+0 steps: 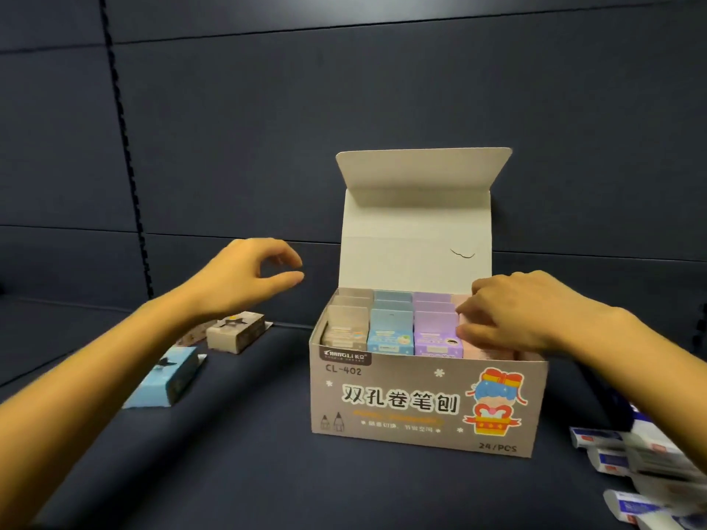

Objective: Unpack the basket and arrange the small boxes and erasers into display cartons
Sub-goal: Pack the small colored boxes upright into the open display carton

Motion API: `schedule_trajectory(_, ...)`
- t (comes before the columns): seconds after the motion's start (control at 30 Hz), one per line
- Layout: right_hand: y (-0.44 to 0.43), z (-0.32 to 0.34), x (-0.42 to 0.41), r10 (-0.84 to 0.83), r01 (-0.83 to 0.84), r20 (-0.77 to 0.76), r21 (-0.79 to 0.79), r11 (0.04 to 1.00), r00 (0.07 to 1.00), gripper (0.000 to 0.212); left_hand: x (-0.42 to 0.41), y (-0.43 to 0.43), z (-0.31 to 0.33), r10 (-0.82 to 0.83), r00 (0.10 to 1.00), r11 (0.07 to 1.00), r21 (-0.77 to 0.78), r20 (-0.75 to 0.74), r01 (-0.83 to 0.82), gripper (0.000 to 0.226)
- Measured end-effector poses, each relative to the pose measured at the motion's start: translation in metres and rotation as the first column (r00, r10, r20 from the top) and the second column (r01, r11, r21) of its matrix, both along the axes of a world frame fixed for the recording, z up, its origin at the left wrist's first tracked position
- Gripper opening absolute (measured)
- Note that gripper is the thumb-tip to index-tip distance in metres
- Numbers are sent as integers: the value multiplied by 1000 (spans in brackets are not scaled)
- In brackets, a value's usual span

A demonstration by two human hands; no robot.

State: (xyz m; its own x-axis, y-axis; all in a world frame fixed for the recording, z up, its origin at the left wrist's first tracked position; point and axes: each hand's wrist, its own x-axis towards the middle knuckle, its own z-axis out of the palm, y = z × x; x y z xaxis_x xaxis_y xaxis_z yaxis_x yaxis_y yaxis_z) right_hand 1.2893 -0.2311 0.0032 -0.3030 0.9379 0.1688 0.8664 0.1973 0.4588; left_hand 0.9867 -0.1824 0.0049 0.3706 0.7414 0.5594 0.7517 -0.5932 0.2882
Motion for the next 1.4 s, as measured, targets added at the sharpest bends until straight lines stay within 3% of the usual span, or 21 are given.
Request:
schedule_trajectory(0.2, -3, 31, -24, -102, 99, 42, 75, 992, 994, 43, -77, 13, -3, 97, 995, 995, -34, 4, -97, 10)
schedule_trajectory(0.33, -1, 52, -69, -42, 52, -65, 164, 985, 997, 37, -123, 22, -4, 134, 991, 989, -59, -23, -135, 14)
schedule_trajectory(0.63, 24, 39, -231, 137, -94, -327, 144, 985, 935, 27, -214, 44, -19, 193, 971, 958, -186, -145, -218, 25)
schedule_trajectory(0.73, 39, 7, -283, 52, -51, -431, 14, 999, 901, 38, -230, 50, -33, 212, 945, 934, -234, -248, -271, 30)
schedule_trajectory(0.87, 54, -42, -335, -198, 51, -573, -262, 964, 795, 62, -231, 54, -49, 255, 907, 852, -366, -334, -375, 56)
schedule_trajectory(0.97, 61, -58, -352, -341, 78, -588, -425, 902, 734, 61, -228, 55, -58, 186, 923, 752, -556, -336, -354, 66)
schedule_trajectory(1.07, 62, -58, -353, -457, 98, -600, -532, 841, 657, 53, -226, 57, -63, 115, 945, 710, -640, -306, -294, 64)
schedule_trajectory(1.17, 62, -58, -351, -486, 135, -573, -545, 827, 661, 52, -222, 58, -66, 83, 966, 697, -679, -246, -233, 52)
schedule_trajectory(1.3, 59, -61, -350, -478, 199, -533, -497, 845, 698, 52, -219, 54, -69, 104, 956, 700, -663, -274, -266, 62)
schedule_trajectory(1.4, 53, -64, -346, -475, 205, -561, -476, 855, 678, 59, -216, 48, -72, 133, 952, 731, -622, -274, -281, 56)
